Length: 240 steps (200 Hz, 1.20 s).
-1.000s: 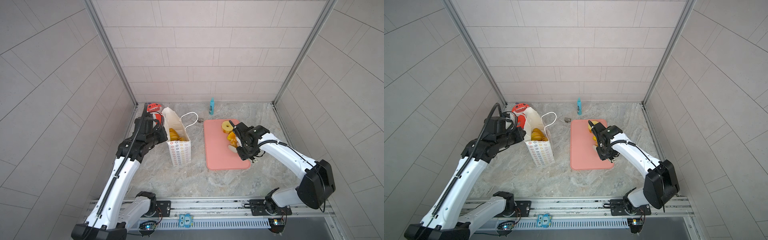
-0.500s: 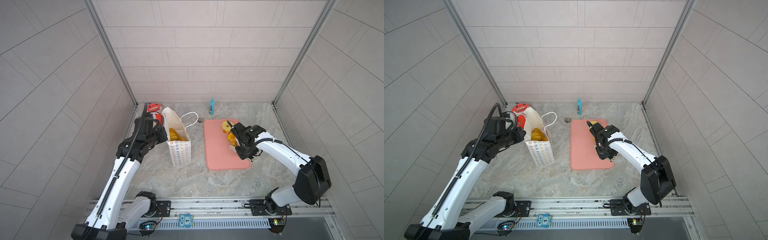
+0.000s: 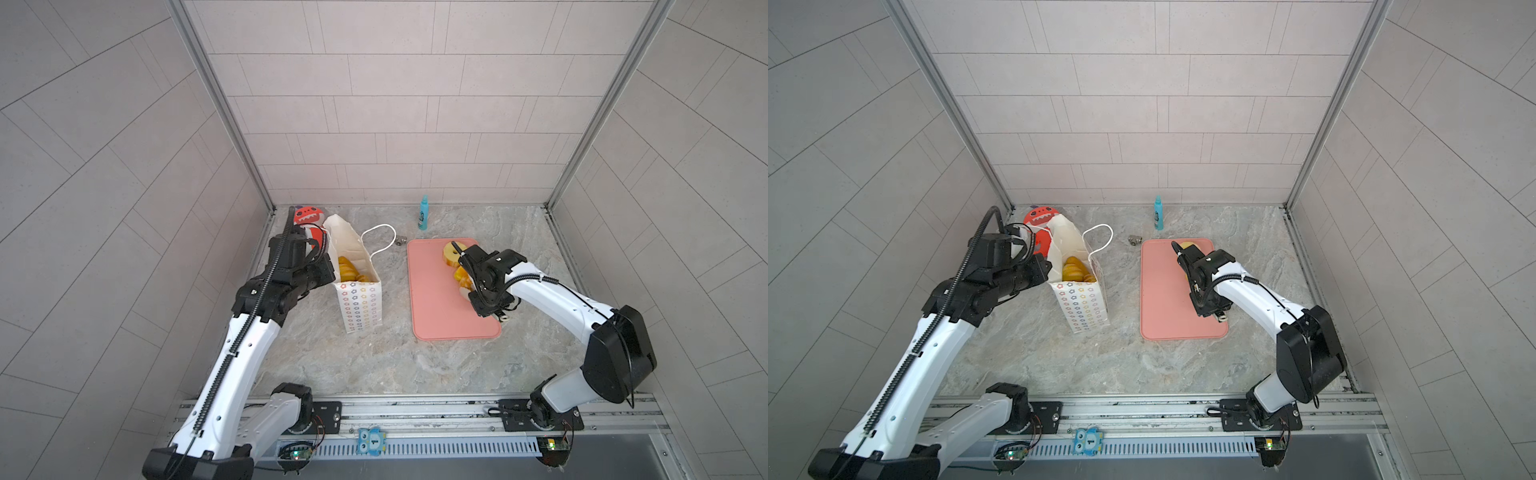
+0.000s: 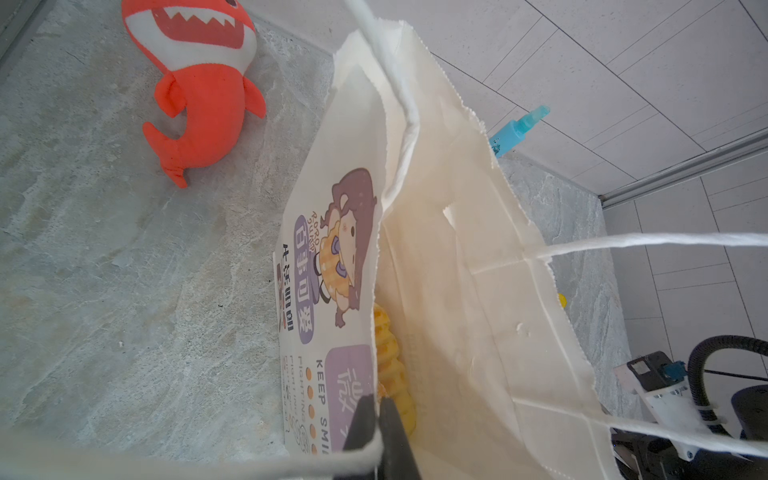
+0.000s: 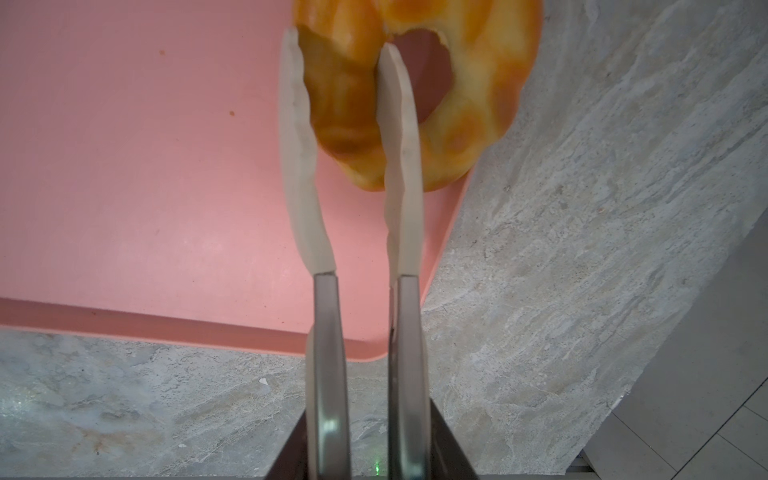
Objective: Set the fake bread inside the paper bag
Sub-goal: 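Pinch the ring-shaped bun with the tongs and lift it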
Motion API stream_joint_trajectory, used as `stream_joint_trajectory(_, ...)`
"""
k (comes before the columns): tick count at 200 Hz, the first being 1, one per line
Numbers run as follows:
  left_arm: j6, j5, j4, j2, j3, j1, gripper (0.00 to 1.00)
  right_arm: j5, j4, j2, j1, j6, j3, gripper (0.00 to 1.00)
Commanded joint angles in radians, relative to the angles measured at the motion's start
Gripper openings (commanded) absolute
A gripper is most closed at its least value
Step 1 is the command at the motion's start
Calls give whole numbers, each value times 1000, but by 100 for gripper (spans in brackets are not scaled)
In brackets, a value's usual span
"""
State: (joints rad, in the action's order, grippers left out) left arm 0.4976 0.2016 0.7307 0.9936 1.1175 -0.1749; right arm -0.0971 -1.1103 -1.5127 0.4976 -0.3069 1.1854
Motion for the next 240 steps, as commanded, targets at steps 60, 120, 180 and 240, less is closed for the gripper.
stream_joint_trajectory(60,-11,-12,29,-8,-7,5,6,7,-17,92,8,-23,-2,29)
stream_joint_trajectory(120,-9,-12,32,-9,-2,6,6,66,-36,158,9,-39,15,28)
stream_joint_trajectory(180,-10,-11,35,-10,3,6,6,98,-64,202,8,-46,66,28)
stream_joint_trajectory(240,-10,-11,40,-10,9,5,6,132,-52,241,8,-38,109,28)
